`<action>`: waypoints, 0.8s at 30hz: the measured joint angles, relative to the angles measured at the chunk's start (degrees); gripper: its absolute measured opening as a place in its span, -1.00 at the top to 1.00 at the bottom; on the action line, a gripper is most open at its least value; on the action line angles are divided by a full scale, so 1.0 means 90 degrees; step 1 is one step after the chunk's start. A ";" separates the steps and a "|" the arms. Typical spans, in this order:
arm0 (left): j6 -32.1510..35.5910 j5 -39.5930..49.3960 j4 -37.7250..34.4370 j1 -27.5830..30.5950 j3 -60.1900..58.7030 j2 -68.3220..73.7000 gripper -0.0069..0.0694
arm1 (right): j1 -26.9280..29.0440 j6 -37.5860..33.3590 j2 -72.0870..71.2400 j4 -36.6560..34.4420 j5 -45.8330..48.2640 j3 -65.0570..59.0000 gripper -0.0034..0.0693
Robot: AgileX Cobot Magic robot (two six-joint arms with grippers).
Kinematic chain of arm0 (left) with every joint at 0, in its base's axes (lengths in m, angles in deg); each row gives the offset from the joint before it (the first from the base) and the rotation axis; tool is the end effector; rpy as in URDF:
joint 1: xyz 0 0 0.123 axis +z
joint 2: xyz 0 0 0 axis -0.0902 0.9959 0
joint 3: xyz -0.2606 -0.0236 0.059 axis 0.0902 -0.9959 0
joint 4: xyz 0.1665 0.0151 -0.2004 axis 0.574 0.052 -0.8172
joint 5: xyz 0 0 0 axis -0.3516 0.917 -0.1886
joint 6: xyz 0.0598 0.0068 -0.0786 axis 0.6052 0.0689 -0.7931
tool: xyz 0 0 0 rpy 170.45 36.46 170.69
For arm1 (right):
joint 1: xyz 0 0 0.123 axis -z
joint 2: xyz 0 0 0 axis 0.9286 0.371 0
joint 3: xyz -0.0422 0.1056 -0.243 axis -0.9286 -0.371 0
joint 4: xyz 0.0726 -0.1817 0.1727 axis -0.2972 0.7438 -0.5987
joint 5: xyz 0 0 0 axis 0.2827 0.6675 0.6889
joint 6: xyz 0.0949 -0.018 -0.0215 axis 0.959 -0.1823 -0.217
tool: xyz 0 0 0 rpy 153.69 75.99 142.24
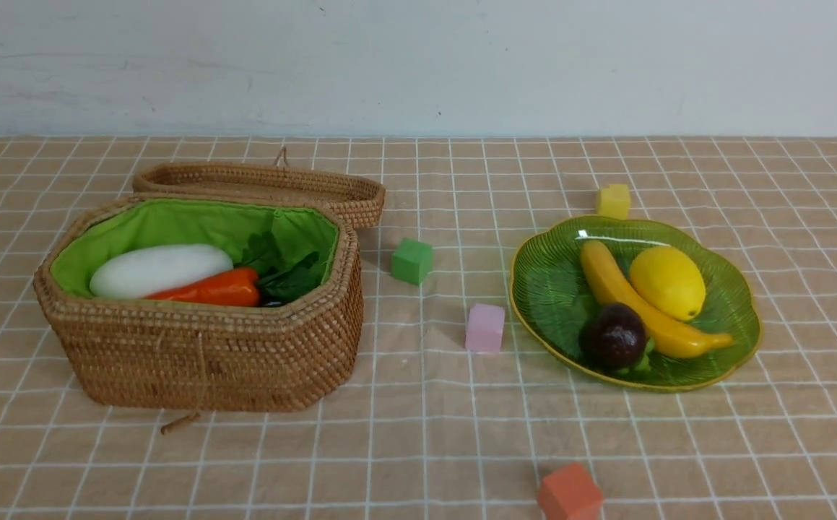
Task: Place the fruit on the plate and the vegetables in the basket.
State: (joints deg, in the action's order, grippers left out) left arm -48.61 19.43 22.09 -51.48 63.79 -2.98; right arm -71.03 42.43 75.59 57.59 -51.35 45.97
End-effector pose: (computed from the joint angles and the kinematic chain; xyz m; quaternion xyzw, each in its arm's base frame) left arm 0.0594 -0.0599 0.2342 0.1936 0.7113 -0.3399 0.5839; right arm 0.0874 0.0054 0.2011 0.0149 0.7910 0.0486 0.6097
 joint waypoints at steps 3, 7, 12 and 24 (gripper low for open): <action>0.0000 0.0013 0.0000 0.0000 0.0000 0.0000 0.85 | 0.0161 -0.0042 -0.0297 0.0000 0.0024 -0.0578 0.93; 0.0000 0.0027 0.0000 0.0000 0.0000 -0.0005 0.85 | 0.0206 -0.0166 -0.0319 -0.0099 0.0025 -0.0594 0.93; 0.0000 0.0041 0.0000 0.0000 0.0000 -0.0007 0.85 | 0.0206 -0.0191 -0.0326 -0.0192 0.0025 -0.0594 0.93; 0.0000 0.0041 0.0010 0.0000 0.0000 -0.0007 0.84 | 0.0206 -0.0191 -0.0326 -0.0218 0.0025 -0.0594 0.93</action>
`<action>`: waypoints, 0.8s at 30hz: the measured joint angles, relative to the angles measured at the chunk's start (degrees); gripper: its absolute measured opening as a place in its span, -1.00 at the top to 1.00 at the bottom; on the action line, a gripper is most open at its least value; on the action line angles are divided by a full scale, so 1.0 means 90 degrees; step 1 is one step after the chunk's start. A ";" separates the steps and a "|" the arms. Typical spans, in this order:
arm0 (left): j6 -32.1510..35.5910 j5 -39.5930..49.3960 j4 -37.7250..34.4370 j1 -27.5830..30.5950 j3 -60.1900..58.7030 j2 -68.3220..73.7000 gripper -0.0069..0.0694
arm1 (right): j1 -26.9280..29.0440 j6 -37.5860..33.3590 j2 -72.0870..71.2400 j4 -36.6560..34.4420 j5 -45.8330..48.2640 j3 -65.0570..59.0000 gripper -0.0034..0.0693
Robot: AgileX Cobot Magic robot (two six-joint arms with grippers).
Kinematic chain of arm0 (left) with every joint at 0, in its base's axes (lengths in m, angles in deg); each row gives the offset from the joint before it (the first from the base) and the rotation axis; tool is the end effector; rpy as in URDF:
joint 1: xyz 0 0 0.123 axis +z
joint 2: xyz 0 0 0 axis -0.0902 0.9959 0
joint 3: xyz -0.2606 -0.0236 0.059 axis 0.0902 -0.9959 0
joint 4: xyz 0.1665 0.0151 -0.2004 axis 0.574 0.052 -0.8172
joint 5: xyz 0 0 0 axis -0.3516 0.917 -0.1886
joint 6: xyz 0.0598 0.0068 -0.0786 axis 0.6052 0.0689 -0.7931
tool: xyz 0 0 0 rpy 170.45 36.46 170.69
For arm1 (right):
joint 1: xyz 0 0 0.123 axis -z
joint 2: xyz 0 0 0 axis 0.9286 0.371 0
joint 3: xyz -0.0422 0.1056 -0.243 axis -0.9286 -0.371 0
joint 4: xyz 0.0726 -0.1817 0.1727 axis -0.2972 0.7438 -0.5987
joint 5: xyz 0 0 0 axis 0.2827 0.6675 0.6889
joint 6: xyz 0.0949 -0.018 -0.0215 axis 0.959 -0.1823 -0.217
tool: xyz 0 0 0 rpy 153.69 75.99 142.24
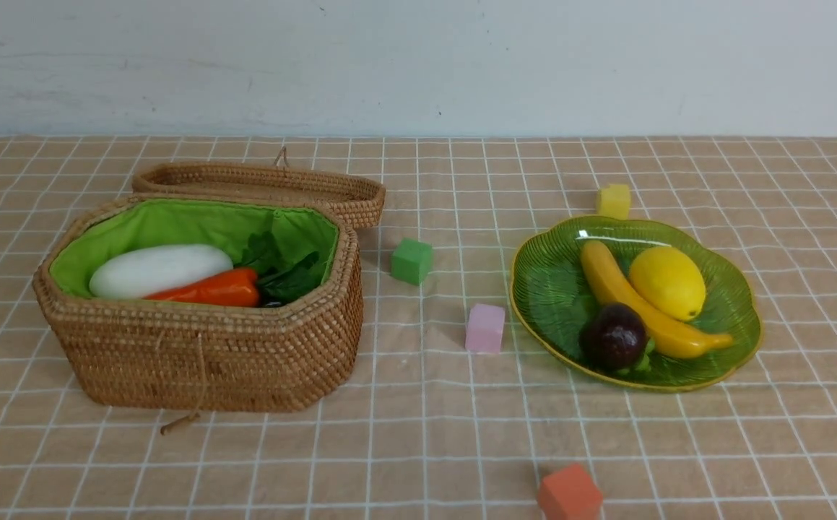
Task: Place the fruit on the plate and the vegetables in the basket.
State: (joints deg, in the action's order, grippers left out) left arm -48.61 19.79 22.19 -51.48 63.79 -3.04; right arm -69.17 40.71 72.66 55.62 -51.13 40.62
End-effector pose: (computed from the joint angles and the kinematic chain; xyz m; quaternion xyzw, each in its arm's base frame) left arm 0.0593 -0.0597 0.2336 0.1944 0.7130 -0.3382 0.5827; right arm 0.0861 0.0038 0.1724 0.0253 0.8044 0.0435 0.5919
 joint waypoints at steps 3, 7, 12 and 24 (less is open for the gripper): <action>0.0000 0.0000 0.0000 0.0000 0.0000 0.0000 0.84 | 0.0000 0.0000 0.0000 0.0000 0.0000 0.0000 0.93; 0.0083 -0.0079 0.0102 0.0090 -0.0076 0.0000 0.83 | 0.0000 0.0000 0.0000 0.0000 0.0000 0.0000 0.92; 0.0301 -0.0736 -0.0171 0.2047 -0.0146 -0.0178 0.85 | 0.0000 0.0000 0.0000 0.0000 0.0000 0.0000 0.91; 0.0452 0.0465 -0.0911 0.4397 -0.1135 -0.0220 0.85 | 0.0000 0.0000 0.0000 -0.0015 0.0000 0.0000 0.90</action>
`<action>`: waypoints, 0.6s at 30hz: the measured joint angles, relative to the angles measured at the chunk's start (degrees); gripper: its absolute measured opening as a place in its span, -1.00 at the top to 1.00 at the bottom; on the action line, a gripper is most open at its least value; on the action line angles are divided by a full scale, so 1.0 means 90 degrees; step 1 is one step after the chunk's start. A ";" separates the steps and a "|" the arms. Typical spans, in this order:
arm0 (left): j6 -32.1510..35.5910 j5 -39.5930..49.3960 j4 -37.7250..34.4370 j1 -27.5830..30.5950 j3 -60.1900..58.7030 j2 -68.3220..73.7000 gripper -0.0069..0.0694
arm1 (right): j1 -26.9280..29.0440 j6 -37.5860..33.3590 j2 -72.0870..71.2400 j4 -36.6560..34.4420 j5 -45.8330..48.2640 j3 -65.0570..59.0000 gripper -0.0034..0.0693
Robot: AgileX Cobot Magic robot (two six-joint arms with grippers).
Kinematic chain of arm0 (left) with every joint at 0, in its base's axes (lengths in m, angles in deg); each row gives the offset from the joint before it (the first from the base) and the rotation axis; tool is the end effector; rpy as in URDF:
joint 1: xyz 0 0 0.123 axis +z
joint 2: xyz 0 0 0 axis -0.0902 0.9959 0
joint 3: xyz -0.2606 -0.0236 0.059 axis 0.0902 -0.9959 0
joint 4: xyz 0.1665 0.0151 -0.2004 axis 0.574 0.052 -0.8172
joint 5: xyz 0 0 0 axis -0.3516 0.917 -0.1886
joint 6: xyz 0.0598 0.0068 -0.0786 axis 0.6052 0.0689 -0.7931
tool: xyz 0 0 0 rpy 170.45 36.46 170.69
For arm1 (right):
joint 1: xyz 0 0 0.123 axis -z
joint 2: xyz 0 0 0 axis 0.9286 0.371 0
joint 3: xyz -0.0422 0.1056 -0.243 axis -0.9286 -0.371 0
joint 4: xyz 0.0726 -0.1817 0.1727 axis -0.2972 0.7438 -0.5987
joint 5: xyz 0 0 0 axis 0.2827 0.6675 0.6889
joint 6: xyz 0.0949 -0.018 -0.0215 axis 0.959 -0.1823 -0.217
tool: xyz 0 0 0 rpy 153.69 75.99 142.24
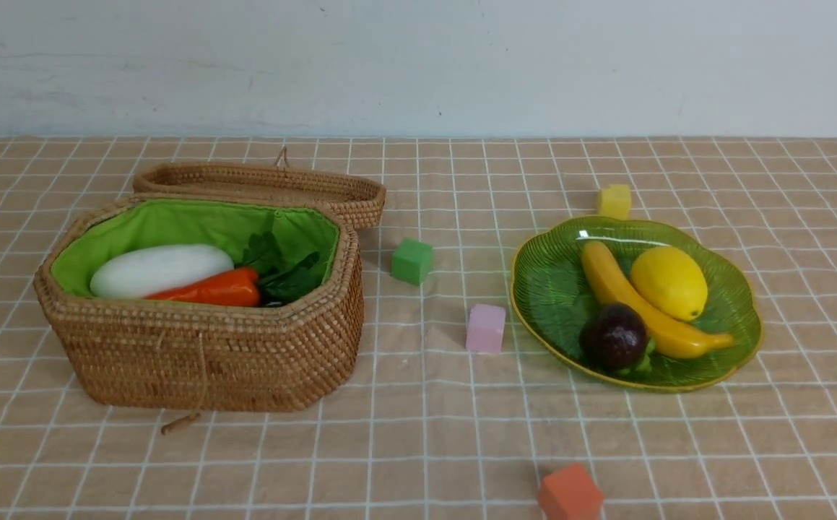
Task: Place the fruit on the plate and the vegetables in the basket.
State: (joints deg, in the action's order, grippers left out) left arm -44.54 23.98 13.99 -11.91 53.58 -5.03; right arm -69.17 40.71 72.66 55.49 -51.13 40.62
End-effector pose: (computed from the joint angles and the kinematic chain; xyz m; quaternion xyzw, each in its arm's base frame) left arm 0.0856 -0.0133 0.1670 -0.0739 0.8037 -0.1423 0.5730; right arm 0.0861 0.0039 0.1724 0.0259 0.8044 0.0445 0.5919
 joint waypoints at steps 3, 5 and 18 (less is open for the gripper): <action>0.0000 -0.0013 -0.0091 -0.0006 0.0000 0.0000 0.85 | 0.0000 0.0000 0.0000 0.0000 0.0000 0.0000 0.90; 0.0000 -0.0013 -0.0112 -0.0006 0.0000 0.0000 0.85 | 0.0000 0.0000 0.0000 0.0000 0.0000 0.0000 0.89; 0.0000 -0.0013 -0.0135 -0.0006 0.0000 0.0000 0.85 | 0.0000 0.0000 0.0000 0.0000 0.0000 0.0000 0.88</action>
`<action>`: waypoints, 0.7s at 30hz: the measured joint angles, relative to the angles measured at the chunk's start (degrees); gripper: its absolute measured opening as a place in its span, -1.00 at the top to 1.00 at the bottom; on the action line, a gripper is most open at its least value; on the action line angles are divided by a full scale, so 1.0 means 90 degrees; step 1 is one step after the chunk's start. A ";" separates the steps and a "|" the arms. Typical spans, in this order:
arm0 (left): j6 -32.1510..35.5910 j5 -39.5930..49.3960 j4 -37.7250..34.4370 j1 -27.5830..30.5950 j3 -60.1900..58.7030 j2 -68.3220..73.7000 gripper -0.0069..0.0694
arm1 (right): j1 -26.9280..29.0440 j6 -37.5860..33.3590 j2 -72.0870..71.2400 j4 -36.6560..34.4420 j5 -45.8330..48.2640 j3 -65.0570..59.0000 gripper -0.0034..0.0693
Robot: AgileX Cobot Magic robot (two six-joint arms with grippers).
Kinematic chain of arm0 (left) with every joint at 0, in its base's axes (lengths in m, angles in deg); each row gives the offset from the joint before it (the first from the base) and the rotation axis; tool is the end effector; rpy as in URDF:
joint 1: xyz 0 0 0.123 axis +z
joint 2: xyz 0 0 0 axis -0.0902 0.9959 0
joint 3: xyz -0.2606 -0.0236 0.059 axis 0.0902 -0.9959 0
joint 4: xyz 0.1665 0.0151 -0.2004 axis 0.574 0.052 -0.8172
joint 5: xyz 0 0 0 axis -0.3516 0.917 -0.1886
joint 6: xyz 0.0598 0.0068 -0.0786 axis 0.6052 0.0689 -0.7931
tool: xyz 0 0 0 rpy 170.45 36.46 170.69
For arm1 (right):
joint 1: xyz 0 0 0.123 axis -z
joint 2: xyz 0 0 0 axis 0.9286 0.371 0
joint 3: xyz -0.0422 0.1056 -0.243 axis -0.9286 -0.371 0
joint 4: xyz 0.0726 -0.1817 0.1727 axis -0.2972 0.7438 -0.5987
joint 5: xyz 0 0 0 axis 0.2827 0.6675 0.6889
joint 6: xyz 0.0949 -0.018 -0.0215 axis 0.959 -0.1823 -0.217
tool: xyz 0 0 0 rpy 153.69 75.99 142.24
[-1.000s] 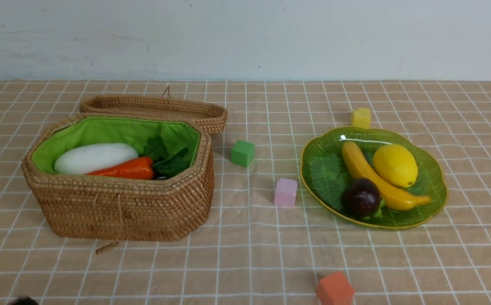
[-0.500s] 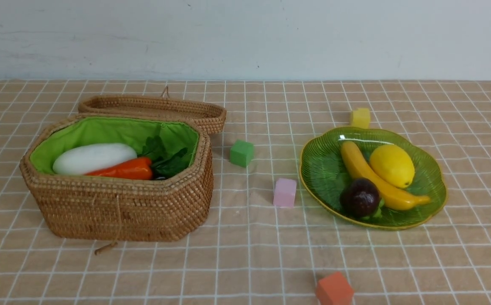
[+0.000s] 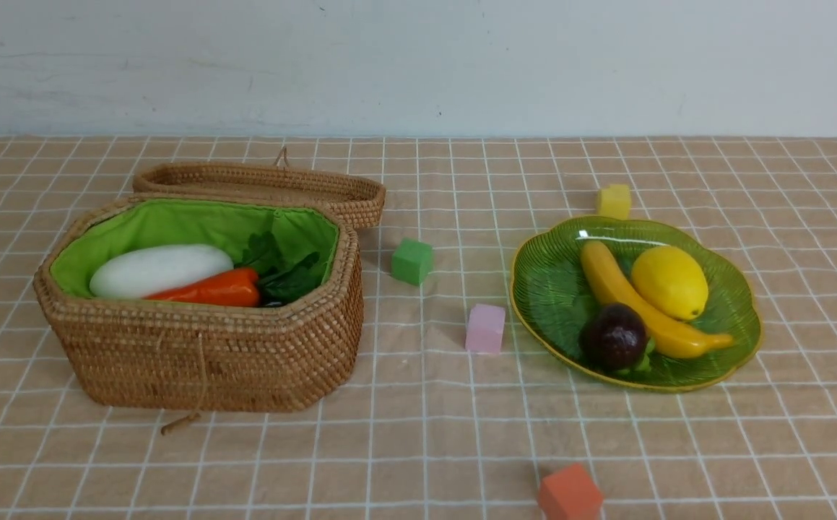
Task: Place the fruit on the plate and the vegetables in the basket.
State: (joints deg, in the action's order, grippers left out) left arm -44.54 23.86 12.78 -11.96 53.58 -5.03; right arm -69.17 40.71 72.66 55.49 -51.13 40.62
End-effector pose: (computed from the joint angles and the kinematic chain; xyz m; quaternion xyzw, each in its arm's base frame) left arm 0.0856 -0.0141 0.1673 -0.0791 0.8024 -0.1514 0.5718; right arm 0.0861 0.0039 0.1724 0.0259 0.8044 0.0445 0.5919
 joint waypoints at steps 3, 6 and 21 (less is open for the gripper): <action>0.0000 0.0000 0.0000 0.0000 0.0000 0.0000 0.85 | 0.0000 0.0000 0.0000 0.0000 0.0000 0.0000 0.87; 0.0000 0.0000 0.0000 0.0000 0.0000 0.0000 0.85 | 0.0000 0.0000 0.0000 0.0000 0.0000 0.0000 0.87; 0.0000 0.0000 0.0000 0.0000 0.0000 0.0000 0.82 | 0.0000 0.0000 0.0000 0.0000 0.0000 0.0000 0.83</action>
